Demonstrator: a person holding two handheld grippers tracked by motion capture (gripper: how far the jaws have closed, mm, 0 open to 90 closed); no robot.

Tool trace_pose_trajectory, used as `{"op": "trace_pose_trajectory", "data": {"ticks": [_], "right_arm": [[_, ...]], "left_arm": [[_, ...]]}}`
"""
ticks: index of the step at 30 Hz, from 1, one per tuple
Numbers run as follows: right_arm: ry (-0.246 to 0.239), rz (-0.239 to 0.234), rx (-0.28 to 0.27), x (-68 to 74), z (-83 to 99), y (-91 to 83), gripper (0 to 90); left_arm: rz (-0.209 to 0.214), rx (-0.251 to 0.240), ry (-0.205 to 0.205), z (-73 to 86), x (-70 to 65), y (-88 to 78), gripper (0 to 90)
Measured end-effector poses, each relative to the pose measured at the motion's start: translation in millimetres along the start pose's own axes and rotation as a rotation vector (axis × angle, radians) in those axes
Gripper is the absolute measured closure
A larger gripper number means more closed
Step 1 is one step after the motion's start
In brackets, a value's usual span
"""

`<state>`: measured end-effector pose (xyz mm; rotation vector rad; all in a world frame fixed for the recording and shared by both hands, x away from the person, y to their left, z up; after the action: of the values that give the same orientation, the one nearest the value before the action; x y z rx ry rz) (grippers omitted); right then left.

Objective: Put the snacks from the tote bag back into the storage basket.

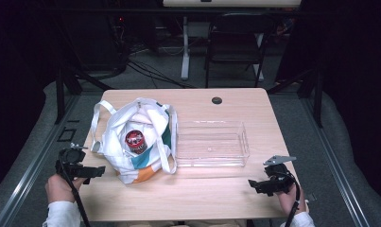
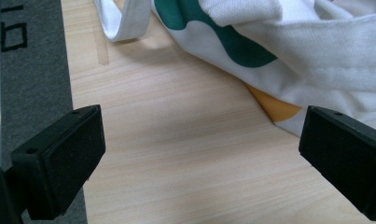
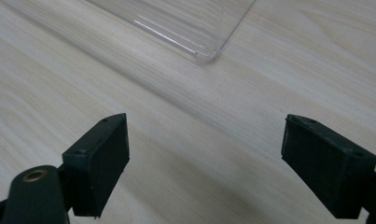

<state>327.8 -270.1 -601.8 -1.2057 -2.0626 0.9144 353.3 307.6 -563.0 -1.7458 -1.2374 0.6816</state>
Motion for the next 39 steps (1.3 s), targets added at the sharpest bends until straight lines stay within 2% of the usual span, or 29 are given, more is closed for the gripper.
{"op": "trace_pose_trajectory", "data": {"ticks": [2, 6, 10, 15, 20, 27, 33, 39], "right_arm": [[0.002, 0.002, -0.019, 0.7, -1.3, -1.7, 14.7], [-0.001, -0.015, -0.004, 1.9, 0.7, -0.7, 14.7], [0.01, -0.014, 0.0, -0.1, 0.3, 1.9, 14.8], [0.016, -0.005, -0.004, -1.1, -0.9, 1.1, 14.8], [0.024, -0.01, -0.015, -1.5, -0.6, -0.5, 14.8], [0.016, -0.035, -0.016, -0.2, -0.9, -0.4, 14.8], [0.02, -0.042, -0.009, -0.3, -0.2, 0.7, 14.8], [0.013, -0.043, -0.008, 0.1, -0.1, 1.2, 14.8]], "left_arm": [[-0.01, -0.018, 0.0, -4.1, -1.1, -4.8, 0.3], [-0.013, -0.051, -0.008, -11.9, -0.5, -16.5, 0.3], [0.012, -0.086, -0.015, -22.4, -1.1, -26.7, 0.1], [0.034, -0.118, 0.006, -35.4, -7.2, -34.7, 0.0], [0.038, -0.132, 0.022, -46.6, -13.5, -39.0, 0.0], [0.033, -0.131, 0.066, -73.0, -21.7, -39.6, 0.1], [0.06, -0.134, 0.069, -91.0, -23.4, -39.4, 0.1], [0.069, -0.138, 0.074, -108.1, -26.8, -40.4, 0.1]]}}
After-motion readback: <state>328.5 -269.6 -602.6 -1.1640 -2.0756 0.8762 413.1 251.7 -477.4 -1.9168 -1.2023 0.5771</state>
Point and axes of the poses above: each handheld gripper's, and its own axes: y roughly forward along the jaws, z roughly out of its underside, x roughly to its left, the point moved 7 cm from there along y, roughly forward along the jaws, and after that the axes turned 8 degrees about y, right-handed, at the moved point
